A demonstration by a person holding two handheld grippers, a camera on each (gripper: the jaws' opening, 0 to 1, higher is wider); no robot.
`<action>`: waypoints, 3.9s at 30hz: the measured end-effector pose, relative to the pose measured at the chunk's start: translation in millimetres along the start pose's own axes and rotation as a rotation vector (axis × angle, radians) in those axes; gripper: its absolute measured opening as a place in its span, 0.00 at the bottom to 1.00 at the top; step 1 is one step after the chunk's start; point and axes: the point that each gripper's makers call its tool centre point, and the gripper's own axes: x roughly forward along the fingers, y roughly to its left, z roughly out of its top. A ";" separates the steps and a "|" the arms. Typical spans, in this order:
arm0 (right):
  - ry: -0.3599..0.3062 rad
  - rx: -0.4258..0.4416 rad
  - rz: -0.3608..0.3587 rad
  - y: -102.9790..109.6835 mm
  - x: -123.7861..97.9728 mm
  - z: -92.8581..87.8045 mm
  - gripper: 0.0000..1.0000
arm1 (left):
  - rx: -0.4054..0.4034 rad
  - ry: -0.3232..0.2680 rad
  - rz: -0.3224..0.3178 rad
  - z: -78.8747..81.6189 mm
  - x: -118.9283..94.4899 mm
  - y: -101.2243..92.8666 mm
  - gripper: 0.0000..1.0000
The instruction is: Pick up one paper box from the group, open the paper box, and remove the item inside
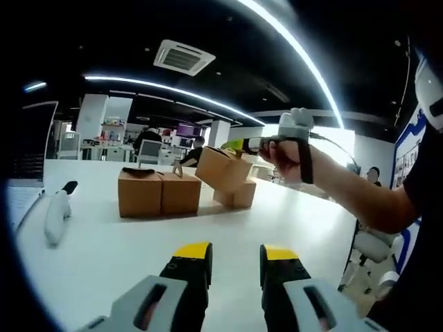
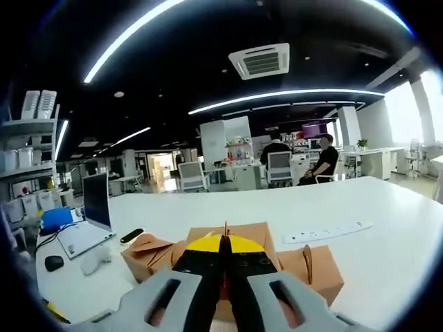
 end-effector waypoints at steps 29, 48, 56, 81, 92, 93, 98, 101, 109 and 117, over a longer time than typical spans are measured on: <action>-0.030 -0.039 0.112 14.7 -33.5 -1.8 0.02 | 0.017 0.000 0.013 -1.0 2.0 2.9 0.29; -0.033 -0.046 0.147 28.7 -51.3 -8.8 0.02 | 0.031 0.013 0.024 -1.1 -5.9 1.0 0.29; -0.023 -0.048 0.193 33.1 -52.3 -12.4 0.02 | 0.029 0.010 0.032 0.8 -5.4 1.3 0.29; -0.018 -0.068 0.326 36.2 -59.4 -20.4 0.02 | 0.038 0.020 0.012 2.9 1.8 -6.5 0.29; 0.018 -0.080 0.381 28.7 -61.0 -30.5 0.02 | 0.024 0.023 -0.007 0.3 4.0 -13.9 0.29; 0.018 -0.080 0.385 28.8 -61.5 -31.3 0.02 | 0.028 0.022 -0.011 0.8 3.8 -14.8 0.29; 0.015 -0.089 0.407 31.4 -64.7 -33.6 0.02 | 0.032 0.027 -0.007 0.0 4.0 -13.7 0.29; 0.013 -0.098 0.426 33.4 -65.8 -33.8 0.02 | 0.029 0.030 -0.006 -1.5 5.9 -12.8 0.29; 0.033 -0.115 0.511 42.3 -70.9 -39.9 0.02 | 0.052 0.040 -0.013 -1.1 8.1 -13.8 0.29; 0.029 -0.146 0.594 51.2 -77.5 -37.0 0.02 | 0.044 0.033 -0.021 -0.9 4.1 -12.1 0.29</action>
